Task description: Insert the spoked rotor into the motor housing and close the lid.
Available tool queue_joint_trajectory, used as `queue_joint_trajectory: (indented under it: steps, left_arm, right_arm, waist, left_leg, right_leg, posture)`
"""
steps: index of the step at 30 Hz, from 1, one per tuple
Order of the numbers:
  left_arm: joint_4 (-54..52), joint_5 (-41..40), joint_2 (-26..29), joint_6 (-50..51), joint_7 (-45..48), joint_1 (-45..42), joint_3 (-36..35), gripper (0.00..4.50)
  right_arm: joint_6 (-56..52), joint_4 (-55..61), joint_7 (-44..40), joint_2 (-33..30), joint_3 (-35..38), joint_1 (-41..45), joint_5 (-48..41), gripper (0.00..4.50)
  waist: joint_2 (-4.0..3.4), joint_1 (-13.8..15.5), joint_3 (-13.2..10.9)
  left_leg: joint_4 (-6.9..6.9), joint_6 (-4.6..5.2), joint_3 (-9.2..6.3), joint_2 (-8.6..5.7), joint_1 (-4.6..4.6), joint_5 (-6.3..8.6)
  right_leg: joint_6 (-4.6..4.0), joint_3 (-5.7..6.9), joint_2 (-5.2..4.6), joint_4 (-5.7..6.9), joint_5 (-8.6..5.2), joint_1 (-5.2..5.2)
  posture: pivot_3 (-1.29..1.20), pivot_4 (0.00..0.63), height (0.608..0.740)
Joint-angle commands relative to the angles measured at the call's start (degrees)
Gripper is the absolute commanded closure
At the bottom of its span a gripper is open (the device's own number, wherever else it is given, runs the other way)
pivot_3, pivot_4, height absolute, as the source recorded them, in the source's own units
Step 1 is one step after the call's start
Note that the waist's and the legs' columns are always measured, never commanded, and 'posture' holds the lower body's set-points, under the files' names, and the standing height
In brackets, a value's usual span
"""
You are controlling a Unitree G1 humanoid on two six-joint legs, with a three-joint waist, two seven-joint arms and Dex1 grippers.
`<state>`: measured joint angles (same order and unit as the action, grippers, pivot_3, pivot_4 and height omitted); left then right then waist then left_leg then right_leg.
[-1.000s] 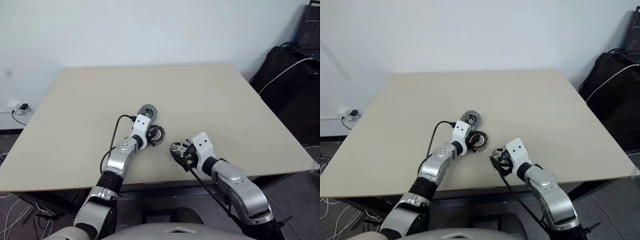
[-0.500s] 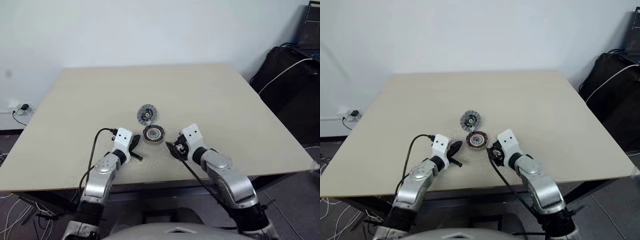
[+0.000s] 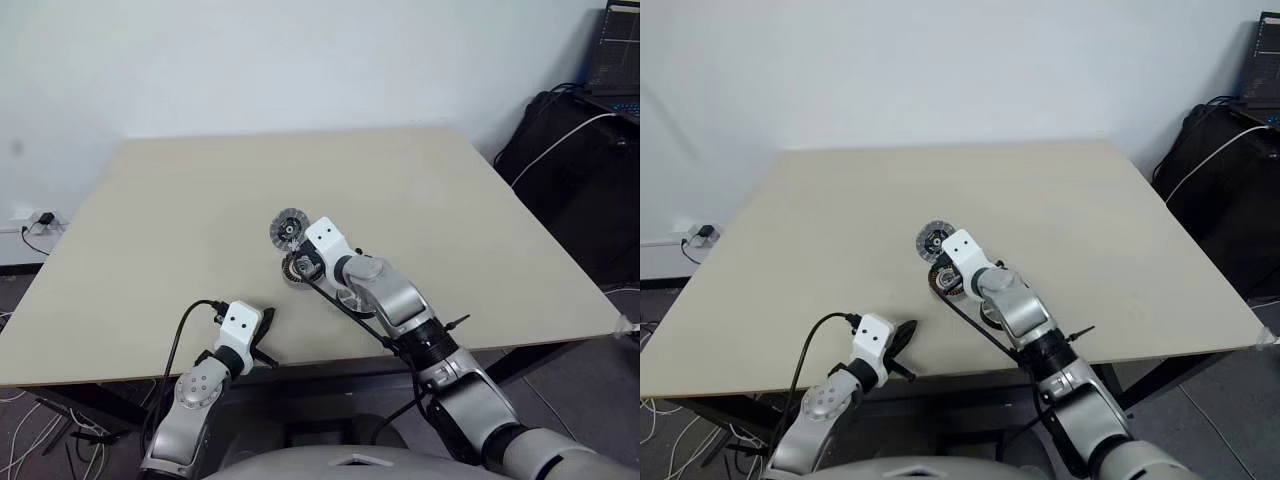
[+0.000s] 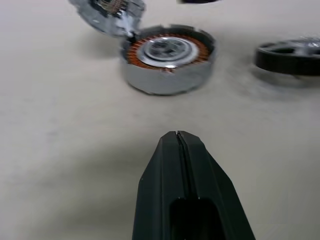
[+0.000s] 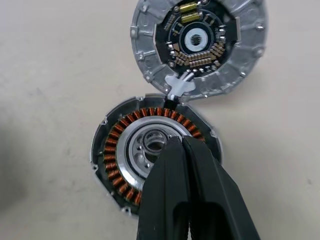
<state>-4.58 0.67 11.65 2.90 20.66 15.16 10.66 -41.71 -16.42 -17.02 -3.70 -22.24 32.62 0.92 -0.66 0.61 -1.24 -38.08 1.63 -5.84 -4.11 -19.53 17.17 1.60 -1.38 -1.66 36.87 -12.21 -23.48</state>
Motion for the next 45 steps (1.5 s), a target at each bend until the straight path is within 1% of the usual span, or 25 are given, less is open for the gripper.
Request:
queue_joint_trajectory:
  steps: [1, 8, 26, 33, 45]
  left_arm:
    - [-2.59, 0.05, -0.57, -1.97, -0.76, -0.11, 0.39, 4.5]
    - [-2.93, -0.38, -1.48, -1.58, -0.66, 0.12, 1.28, 4.5]
    - [-3.72, -0.83, -1.9, -0.11, -0.23, -0.22, 1.68, 4.5]
    - [-2.98, -0.88, -2.05, -0.44, -0.18, -0.46, 1.59, 4.5]
    - [-1.37, -0.98, -1.95, -0.66, 0.78, -1.79, 1.98, 4.5]
  right_arm:
    - [3.48, -4.82, -0.71, 1.74, 0.08, 3.97, 1.22, 4.44]
    - [7.01, -12.87, -1.98, 4.77, -0.01, 7.54, 2.8, 4.44]
    - [13.51, -26.37, -2.27, 8.27, 1.59, 12.3, 5.5, 4.44]
    - [10.56, -23.74, -5.75, 6.44, 0.03, 10.62, 7.05, 4.44]
    - [5.29, -14.27, -9.37, 3.2, -1.73, 6.78, 8.83, 4.44]
  waist:
    - [-0.02, -0.1, 0.01]
    - [-0.08, -1.38, 0.05]
    - [-0.17, -2.15, 0.05]
    - [-0.19, -2.14, 0.04]
    - [-0.25, -2.11, 0.08]
  left_leg:
    - [0.0, -0.02, 0.0, 0.01, 0.0, -0.02]
    - [0.02, -0.04, -0.02, 0.03, 0.01, -0.05]
    - [0.13, -0.09, -0.04, 0.03, 0.02, -0.07]
    - [0.14, -0.09, -0.06, 0.03, 0.01, -0.07]
    - [0.14, -0.09, -0.07, 0.02, 0.0, -0.07]
  right_leg:
    - [-0.01, 0.0, 0.01, 0.01, 0.0, 0.01]
    - [-0.03, 0.0, 0.04, 0.05, 0.02, 0.0]
    - [-0.07, -0.02, 0.05, 0.07, 0.03, -0.06]
    - [-0.08, -0.01, 0.05, 0.07, 0.03, -0.08]
    - [-0.07, -0.01, 0.04, 0.07, 0.03, -0.03]
  posture:
    - [0.0, 0.0, 0.74]
    - [0.0, 0.0, 0.74]
    - [0.0, 0.0, 0.74]
    - [0.0, 0.0, 0.74]
    - [0.0, 0.0, 0.74]
